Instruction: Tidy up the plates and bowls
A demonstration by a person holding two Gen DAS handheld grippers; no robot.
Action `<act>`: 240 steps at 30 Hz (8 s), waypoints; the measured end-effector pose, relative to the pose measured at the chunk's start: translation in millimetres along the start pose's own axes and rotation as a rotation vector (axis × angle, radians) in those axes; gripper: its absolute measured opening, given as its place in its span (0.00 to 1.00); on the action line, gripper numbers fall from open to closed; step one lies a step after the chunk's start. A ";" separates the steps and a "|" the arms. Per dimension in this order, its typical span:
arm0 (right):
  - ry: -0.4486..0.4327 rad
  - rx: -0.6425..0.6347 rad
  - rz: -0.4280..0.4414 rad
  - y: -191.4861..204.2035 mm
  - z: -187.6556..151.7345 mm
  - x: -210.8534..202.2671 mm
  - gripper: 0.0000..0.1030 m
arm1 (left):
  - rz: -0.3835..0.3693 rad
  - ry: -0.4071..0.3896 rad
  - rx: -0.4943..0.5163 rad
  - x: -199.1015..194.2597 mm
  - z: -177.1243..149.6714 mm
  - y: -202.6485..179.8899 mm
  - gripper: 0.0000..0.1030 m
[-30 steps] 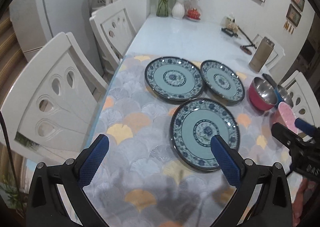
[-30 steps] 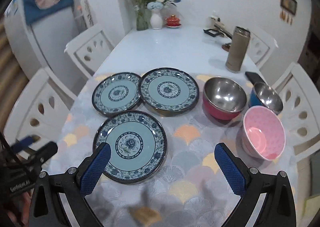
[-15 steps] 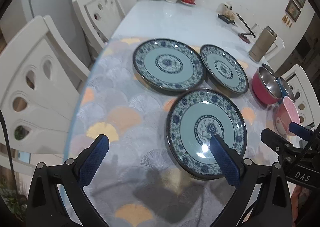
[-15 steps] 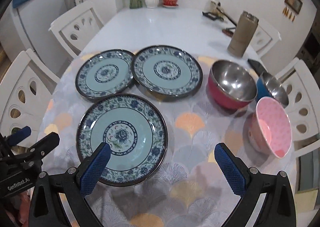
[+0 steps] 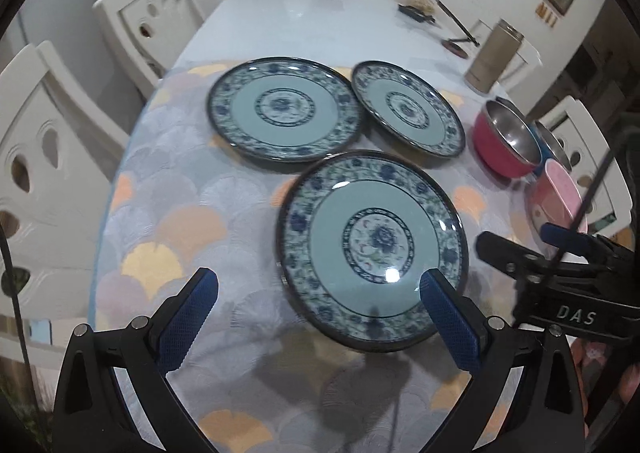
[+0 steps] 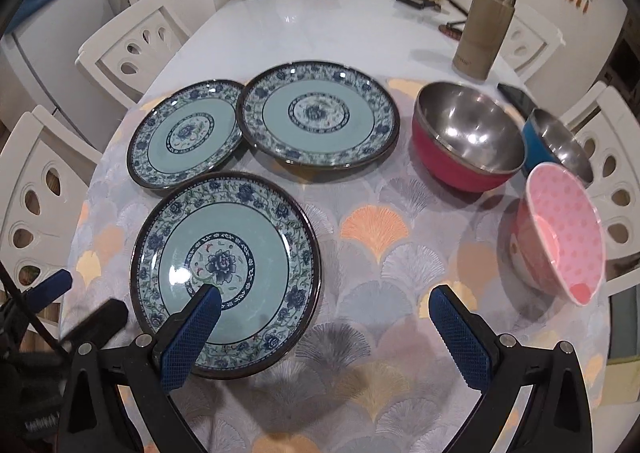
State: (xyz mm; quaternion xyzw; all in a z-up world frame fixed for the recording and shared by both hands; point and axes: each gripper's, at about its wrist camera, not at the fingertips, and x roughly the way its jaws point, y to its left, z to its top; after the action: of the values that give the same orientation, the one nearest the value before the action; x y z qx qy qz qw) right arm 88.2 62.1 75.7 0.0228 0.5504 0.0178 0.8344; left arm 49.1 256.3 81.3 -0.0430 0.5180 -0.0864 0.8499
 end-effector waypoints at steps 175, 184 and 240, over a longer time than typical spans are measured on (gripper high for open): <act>0.097 0.049 0.192 74.6 105.8 114.5 0.39 | -0.193 -0.041 -0.124 142.8 187.0 128.7 0.18; 0.100 -0.063 0.163 104.1 106.0 115.6 0.35 | -0.119 -0.043 -0.178 121.8 158.2 148.5 0.18; -0.033 -0.431 0.329 48.4 -78.0 -64.1 0.39 | -0.093 -0.167 -0.183 -94.7 -66.1 41.2 0.19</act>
State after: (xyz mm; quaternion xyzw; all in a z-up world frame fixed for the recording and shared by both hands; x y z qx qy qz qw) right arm -9.0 108.4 106.7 -0.0658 0.5091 0.2696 0.8147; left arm -47.8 315.9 127.0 -0.1512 0.4485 -0.0744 0.8777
